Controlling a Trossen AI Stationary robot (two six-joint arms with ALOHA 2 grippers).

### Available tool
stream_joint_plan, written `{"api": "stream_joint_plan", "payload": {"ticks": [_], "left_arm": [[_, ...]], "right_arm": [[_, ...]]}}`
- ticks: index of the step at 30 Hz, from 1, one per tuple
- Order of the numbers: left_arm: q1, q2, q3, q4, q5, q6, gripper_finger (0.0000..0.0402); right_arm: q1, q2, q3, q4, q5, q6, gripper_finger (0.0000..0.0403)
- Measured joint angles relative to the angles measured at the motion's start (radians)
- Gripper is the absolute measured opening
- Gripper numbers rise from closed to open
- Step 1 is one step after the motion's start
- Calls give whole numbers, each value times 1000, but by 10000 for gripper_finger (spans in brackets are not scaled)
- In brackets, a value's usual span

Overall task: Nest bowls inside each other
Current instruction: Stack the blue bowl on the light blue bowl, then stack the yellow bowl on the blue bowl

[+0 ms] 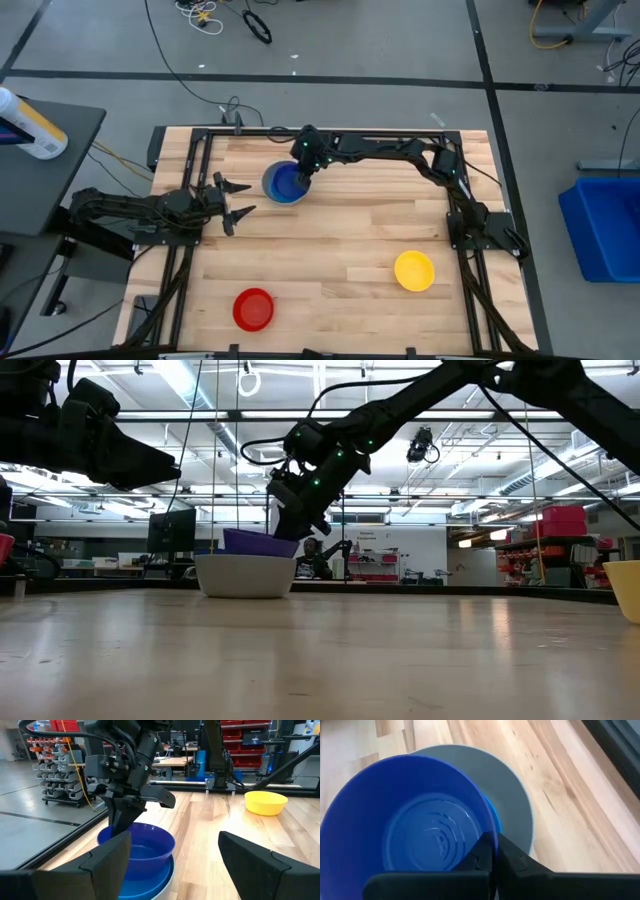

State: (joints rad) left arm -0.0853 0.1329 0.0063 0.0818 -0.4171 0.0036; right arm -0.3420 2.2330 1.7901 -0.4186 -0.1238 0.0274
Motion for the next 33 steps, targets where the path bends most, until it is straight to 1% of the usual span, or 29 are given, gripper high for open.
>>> {"api": "stream_joint_plan", "payload": {"ticks": [3, 8, 11, 13, 15, 18, 21, 22, 24, 26, 30, 33], "left_arm": [[0, 0, 0, 0, 0, 0, 306], [0, 0, 0, 0, 0, 0, 306], [0, 0, 0, -1, -1, 0, 306], [0, 0, 0, -1, -5, 0, 306], [0, 0, 0, -2, -5, 0, 306], [0, 0, 0, -2, -6, 0, 306], [0, 0, 0, -2, -8, 0, 306], [0, 0, 0, -3, -8, 0, 306], [0, 0, 0, -3, -8, 0, 306], [0, 0, 0, -3, -8, 0, 306], [0, 0, 0, -4, -8, 0, 306], [0, 0, 0, -4, -8, 1, 306]], "right_arm": [[0, 1, 0, -3, -4, 4, 26], [2, 10, 0, 17, -8, 3, 111], [6, 10, 0, 47, 21, 2, 161], [7, 10, 0, 65, 21, 2, 187], [11, 10, 0, 70, 18, 2, 203], [34, 9, 0, 56, 20, -2, 214], [94, -7, 0, 29, 46, -26, 216], [119, -17, 0, -1, 71, -41, 217], [176, -38, 0, -50, 153, -62, 217], [233, -64, 0, -143, 224, -63, 218], [352, -120, -3, -261, 334, 0, 217], [433, -167, -41, -344, 414, 66, 219]]}}
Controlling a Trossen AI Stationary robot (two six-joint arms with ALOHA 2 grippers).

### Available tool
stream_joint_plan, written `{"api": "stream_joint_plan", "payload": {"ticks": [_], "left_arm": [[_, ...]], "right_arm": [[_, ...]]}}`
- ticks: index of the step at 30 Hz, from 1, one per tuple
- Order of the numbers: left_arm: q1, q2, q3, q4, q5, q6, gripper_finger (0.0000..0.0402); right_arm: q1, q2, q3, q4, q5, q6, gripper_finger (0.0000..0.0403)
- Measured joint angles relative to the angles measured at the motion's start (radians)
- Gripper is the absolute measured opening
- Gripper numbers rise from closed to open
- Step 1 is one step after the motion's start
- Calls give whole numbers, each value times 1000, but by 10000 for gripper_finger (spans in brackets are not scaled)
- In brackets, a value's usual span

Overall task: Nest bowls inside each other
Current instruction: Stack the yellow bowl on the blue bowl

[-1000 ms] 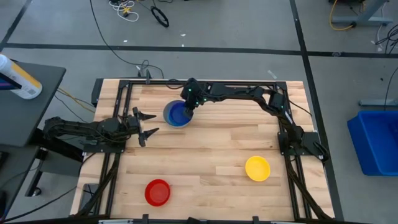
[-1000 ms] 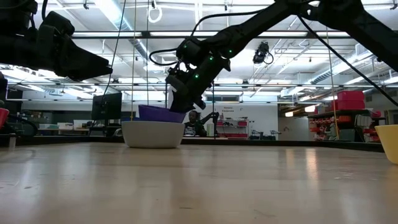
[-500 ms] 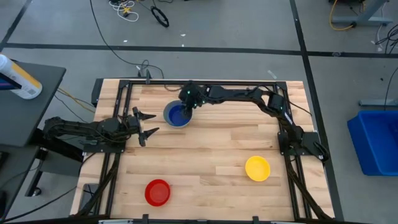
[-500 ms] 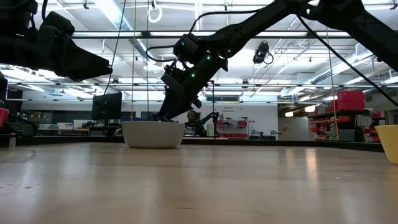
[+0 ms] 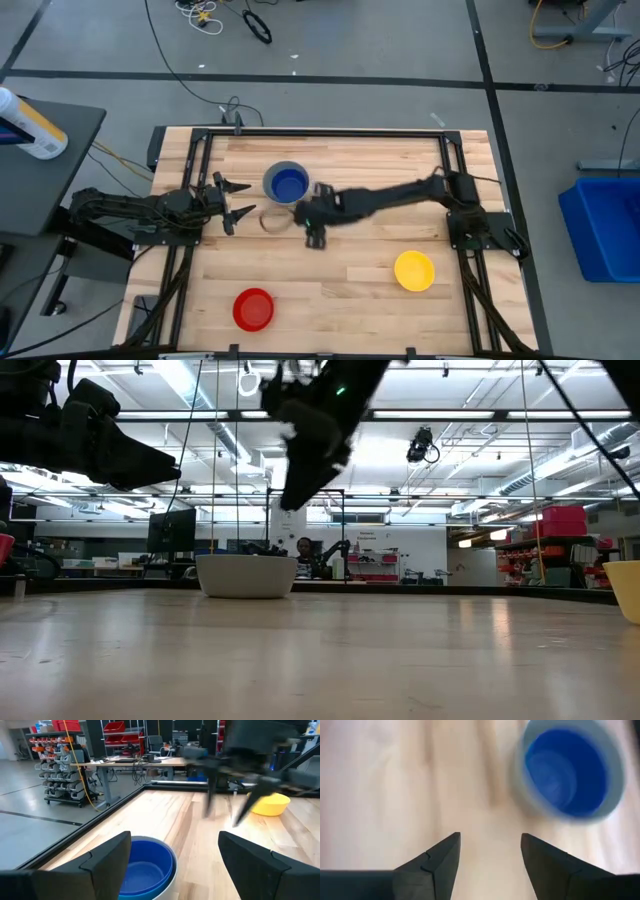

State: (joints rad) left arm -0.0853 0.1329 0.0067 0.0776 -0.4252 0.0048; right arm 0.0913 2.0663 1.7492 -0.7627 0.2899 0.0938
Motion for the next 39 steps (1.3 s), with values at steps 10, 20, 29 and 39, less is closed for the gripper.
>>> {"api": "stream_joint_plan", "payload": {"ticks": [10, 20, 29, 39], "left_arm": [[0, 0, 0, 2, 1, 10, 306], [0, 0, 0, 4, 0, 5, 306], [0, 0, 0, 3, 0, 0, 306], [0, 0, 0, 3, 0, -1, 306]], "right_arm": [[169, -254, -410, -174, 75, 481, 228], [376, -584, -765, -343, -14, 990, 228], [536, -684, -897, -342, -83, 1224, 228], [567, -684, -992, -180, -111, 1253, 223]]}}
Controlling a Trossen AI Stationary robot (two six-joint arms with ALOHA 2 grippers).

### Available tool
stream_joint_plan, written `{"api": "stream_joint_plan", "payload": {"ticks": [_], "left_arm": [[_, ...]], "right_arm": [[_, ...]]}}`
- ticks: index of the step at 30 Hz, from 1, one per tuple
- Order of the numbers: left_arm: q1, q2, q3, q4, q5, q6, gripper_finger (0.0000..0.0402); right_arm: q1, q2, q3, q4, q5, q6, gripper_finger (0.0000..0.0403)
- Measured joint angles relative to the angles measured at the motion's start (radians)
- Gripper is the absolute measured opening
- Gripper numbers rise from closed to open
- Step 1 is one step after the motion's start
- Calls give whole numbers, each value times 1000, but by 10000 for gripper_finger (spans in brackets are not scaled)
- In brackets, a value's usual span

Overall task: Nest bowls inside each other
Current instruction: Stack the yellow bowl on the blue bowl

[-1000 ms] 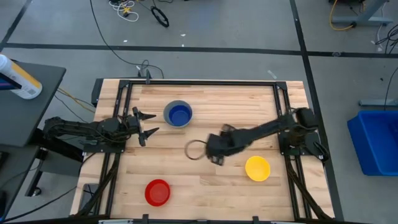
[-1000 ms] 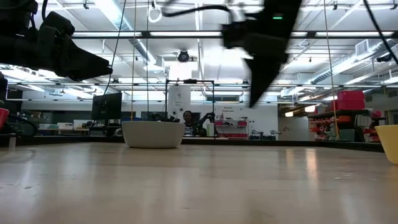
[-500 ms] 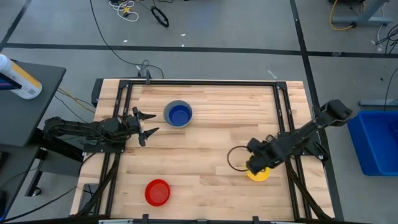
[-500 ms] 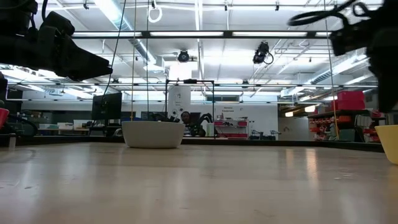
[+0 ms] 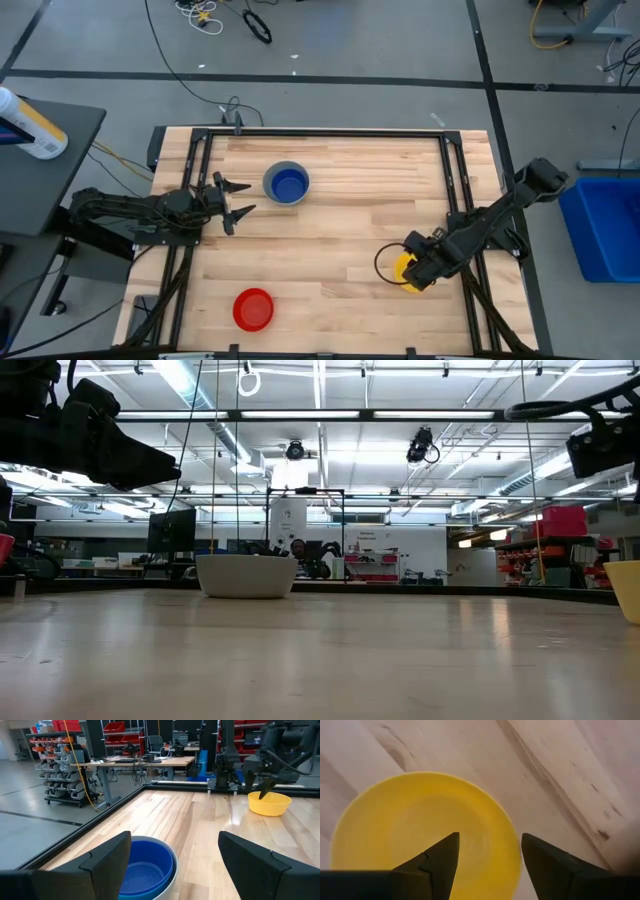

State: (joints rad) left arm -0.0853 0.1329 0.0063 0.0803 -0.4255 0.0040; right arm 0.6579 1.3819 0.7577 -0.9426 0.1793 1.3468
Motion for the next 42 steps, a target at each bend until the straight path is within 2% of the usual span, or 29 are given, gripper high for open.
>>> {"api": "stream_joint_plan", "payload": {"ticks": [10, 14, 17, 22, 24, 27, 30, 35, 38, 42], "left_arm": [[0, 0, 0, 0, 0, 0, 306], [0, 0, 0, 0, 0, 0, 306], [0, 0, 0, 0, 0, 0, 306], [0, 0, 0, 0, 0, 0, 306], [0, 0, 0, 0, 0, 0, 306], [0, 0, 0, 0, -1, 0, 306], [0, 0, 0, 0, -5, 0, 306], [0, 0, 0, 0, -5, 0, 306], [0, 0, 0, 0, -5, 0, 306], [0, 0, 0, 0, -5, 0, 306]], "right_arm": [[-3, 0, -27, -16, -46, -19, 218], [-3, 1, -27, 2, -45, -22, 199], [-3, 1, -27, 39, -45, -39, 158], [-3, 1, -27, 107, -45, -48, 31], [-3, 1, -25, 135, -22, -55, 12], [-15, 4, -25, 181, 36, -94, 6], [-49, 5, -25, 258, 161, -168, 5], [-164, 6, -26, 427, 297, -383, 3], [-266, 6, -26, 575, 339, -559, 2], [-440, 7, -26, 834, 335, -814, 2]]}}
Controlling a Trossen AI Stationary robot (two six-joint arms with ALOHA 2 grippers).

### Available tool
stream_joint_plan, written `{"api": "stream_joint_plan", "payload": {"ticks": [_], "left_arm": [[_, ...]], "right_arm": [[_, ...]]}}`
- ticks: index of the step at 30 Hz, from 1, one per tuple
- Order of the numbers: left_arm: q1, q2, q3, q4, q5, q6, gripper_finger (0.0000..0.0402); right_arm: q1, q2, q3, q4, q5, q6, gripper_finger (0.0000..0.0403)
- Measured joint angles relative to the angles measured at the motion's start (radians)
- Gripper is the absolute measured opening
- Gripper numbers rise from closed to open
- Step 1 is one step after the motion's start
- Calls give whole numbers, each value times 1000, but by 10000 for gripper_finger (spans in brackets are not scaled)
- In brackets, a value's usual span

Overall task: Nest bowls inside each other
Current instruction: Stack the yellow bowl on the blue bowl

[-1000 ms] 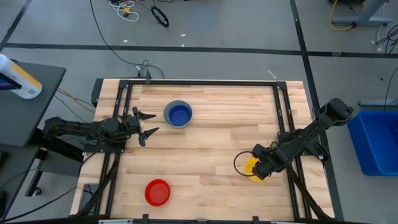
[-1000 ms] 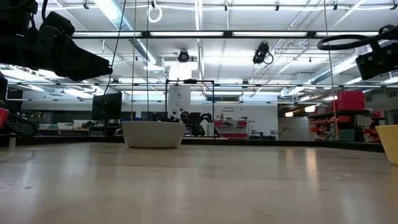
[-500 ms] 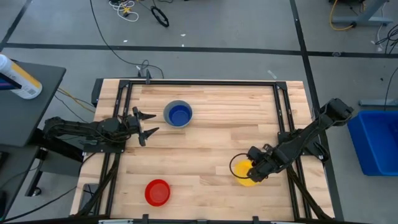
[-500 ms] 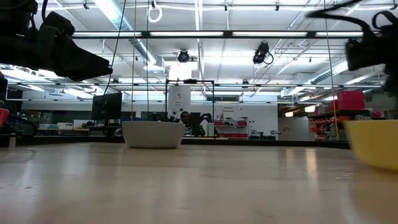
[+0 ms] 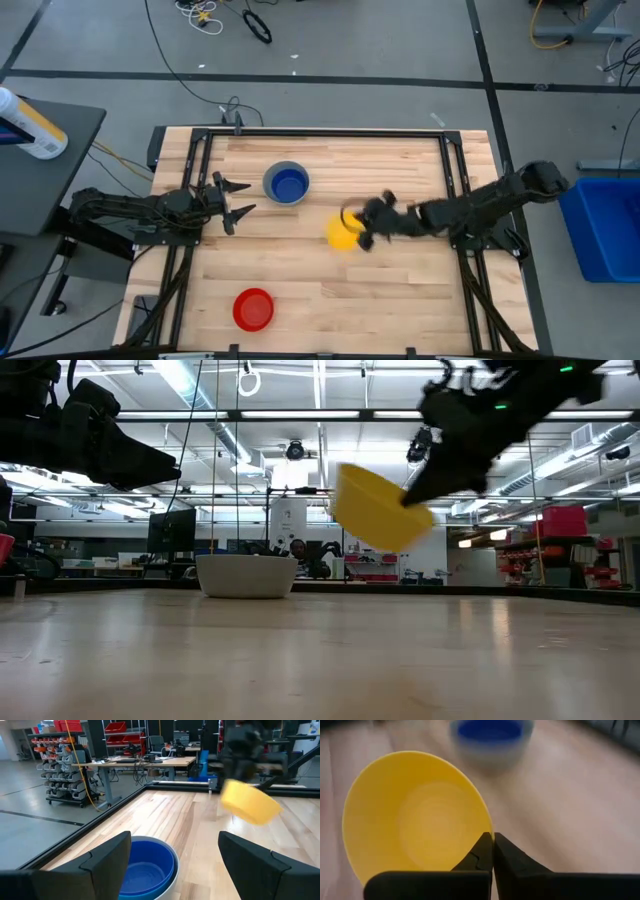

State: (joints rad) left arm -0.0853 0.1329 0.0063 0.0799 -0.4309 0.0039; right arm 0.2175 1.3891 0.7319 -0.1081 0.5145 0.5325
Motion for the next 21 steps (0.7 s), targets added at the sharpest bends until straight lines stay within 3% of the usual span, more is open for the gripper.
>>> {"api": "stream_joint_plan", "payload": {"ticks": [6, 11, 15, 21], "left_arm": [[0, 0, 0, 0, 0, -6, 306], [0, 0, 0, -2, 1, -19, 306], [0, 0, 0, -2, 1, -19, 306], [0, 0, 0, -3, 2, -26, 306]], "right_arm": [[-291, 77, 1, 396, -201, -249, 1], [-452, 223, 115, 428, -360, -301, 1], [-471, 365, 314, 344, -459, -345, 1], [-471, 569, 690, -34, -493, -391, 0]]}}
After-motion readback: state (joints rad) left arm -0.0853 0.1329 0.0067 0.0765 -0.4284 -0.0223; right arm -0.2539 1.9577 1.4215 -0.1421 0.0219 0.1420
